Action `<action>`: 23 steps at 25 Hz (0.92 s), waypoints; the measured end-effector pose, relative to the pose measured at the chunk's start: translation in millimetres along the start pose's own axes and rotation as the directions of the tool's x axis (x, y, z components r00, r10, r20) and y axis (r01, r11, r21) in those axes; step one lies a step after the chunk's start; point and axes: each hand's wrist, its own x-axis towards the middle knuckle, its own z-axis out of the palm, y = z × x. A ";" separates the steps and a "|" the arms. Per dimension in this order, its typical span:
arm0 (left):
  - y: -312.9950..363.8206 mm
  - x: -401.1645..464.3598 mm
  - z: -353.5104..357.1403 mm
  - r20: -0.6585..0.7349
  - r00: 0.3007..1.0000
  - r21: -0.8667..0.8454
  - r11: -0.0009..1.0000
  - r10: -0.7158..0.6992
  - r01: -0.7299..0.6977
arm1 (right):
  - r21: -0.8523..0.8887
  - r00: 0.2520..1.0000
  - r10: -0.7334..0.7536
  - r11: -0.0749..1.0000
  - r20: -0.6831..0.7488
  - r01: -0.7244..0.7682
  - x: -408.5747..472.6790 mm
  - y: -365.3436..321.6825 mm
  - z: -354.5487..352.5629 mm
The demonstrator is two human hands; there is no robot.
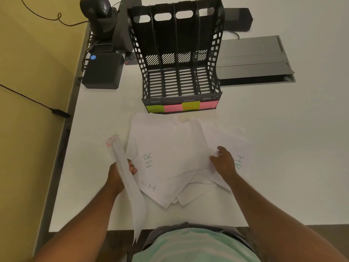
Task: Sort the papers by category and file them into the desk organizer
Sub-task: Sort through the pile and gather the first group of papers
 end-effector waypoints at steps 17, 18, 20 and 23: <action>-17.6 23.8 34.8 -0.136 0.984 0.270 0.960 0.116 -0.076 | -0.491 0.958 -0.267 0.852 -0.108 0.183 10.8 9.6 -52.9; -18.0 24.1 36.3 -0.135 0.985 0.258 0.963 0.112 -0.074 | -0.450 0.935 -0.345 0.850 -0.081 0.275 -3.7 8.4 -39.8; -20.2 25.0 40.7 -0.139 0.985 0.241 0.968 0.104 -0.068 | -0.337 0.874 -0.482 0.833 -0.053 0.439 -33.2 4.8 -12.8; -22.1 25.1 47.1 -0.174 0.980 0.247 0.968 0.097 -0.052 | -0.133 0.776 -0.629 0.766 0.041 0.629 -61.8 5.2 19.2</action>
